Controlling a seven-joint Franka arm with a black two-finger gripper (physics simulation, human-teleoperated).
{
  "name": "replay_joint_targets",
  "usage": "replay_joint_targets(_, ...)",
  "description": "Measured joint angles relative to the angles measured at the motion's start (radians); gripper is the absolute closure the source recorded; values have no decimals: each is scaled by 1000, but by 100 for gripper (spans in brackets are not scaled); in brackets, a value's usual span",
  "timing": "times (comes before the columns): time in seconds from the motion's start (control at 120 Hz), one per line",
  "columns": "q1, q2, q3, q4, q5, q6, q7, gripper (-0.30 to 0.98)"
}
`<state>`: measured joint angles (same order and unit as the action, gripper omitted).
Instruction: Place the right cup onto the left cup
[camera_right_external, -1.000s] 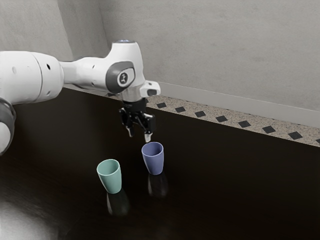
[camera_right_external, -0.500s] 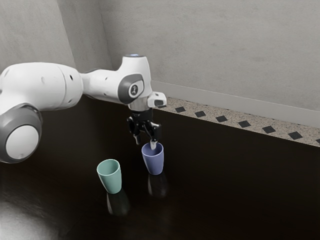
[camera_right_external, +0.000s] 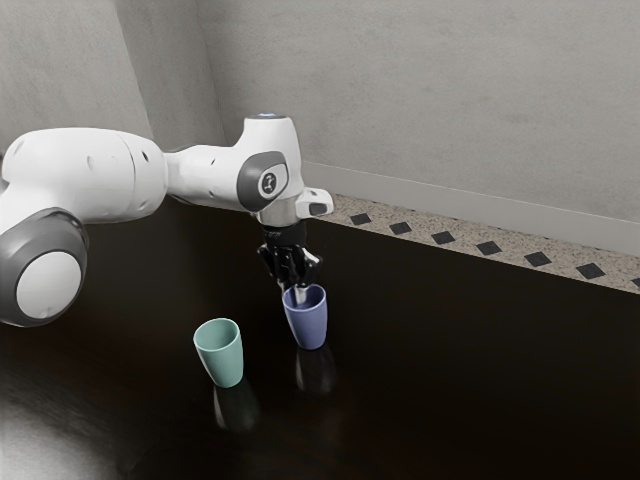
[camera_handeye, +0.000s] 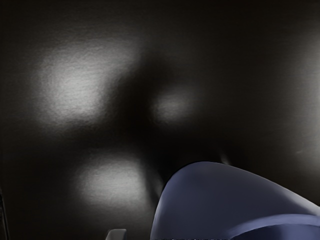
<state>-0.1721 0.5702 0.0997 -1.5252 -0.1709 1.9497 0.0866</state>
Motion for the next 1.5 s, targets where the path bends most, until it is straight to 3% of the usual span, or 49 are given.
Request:
replay_joint_targets(0.267,0,0,3,-1,-6,1,-3,75)
replay_joint_targets(0.533,-2,-24,11,-15,-3,1,-7,78)
replay_joint_targets(0.708,-13,-106,13,-65,10,0,-11,78)
replay_joint_targets(1.325,-13,-513,-1,-380,214,-29,-105,79)
replay_joint_targets(1.5,75,-596,-91,-463,239,-31,-139,79)
